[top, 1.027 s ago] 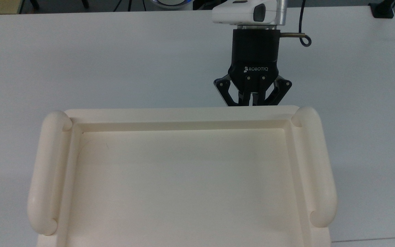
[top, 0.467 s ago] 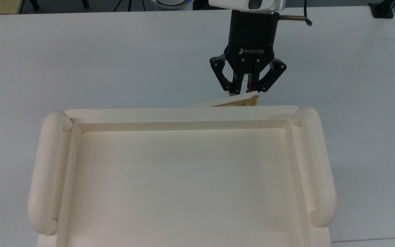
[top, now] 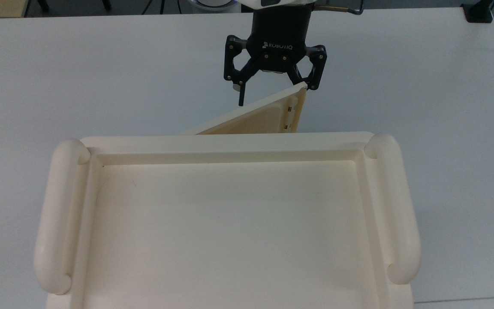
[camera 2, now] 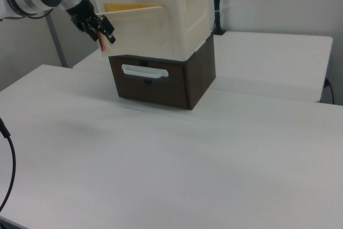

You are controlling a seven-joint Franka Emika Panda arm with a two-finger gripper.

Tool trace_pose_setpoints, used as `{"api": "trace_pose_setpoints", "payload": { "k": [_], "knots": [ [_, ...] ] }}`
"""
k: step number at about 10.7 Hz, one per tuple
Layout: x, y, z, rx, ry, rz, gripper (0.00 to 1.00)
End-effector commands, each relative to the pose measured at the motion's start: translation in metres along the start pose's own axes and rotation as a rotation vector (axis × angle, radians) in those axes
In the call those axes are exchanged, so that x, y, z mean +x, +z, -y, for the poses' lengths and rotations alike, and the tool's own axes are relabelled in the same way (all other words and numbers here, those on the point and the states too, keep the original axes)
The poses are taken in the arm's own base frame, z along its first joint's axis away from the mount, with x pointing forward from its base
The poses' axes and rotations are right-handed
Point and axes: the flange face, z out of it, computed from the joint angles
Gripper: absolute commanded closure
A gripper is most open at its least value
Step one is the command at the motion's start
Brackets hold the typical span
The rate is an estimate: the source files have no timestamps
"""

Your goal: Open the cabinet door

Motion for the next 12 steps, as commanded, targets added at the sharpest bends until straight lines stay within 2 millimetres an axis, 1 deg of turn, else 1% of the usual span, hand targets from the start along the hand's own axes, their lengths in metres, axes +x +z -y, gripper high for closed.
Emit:
{"api": "trace_pose_setpoints", "payload": {
  "k": [1,2,3,4,5,8,9,10,11,12],
  "knots": [
    [-0.006,-0.032,-0.053,-0.047,0.047,0.029,0.01],
    [-0.006,-0.055,-0.065,-0.04,0.034,0.012,0.01],
    [-0.002,-0.075,-0.069,-0.028,0.036,-0.019,0.01],
    [-0.001,-0.089,-0.072,-0.036,0.02,-0.045,0.0],
    [-0.002,-0.093,-0.072,-0.036,0.0,-0.05,0.0],
    [-0.001,-0.092,-0.067,-0.014,0.002,-0.053,0.0],
    [0.004,-0.098,-0.062,0.015,0.012,-0.089,0.0],
    [0.012,-0.11,-0.057,0.079,0.033,-0.171,0.0],
    [0.018,-0.115,-0.047,0.135,0.044,-0.241,0.0],
    [0.021,-0.11,-0.029,0.163,0.026,-0.282,0.0]
  ]
}}
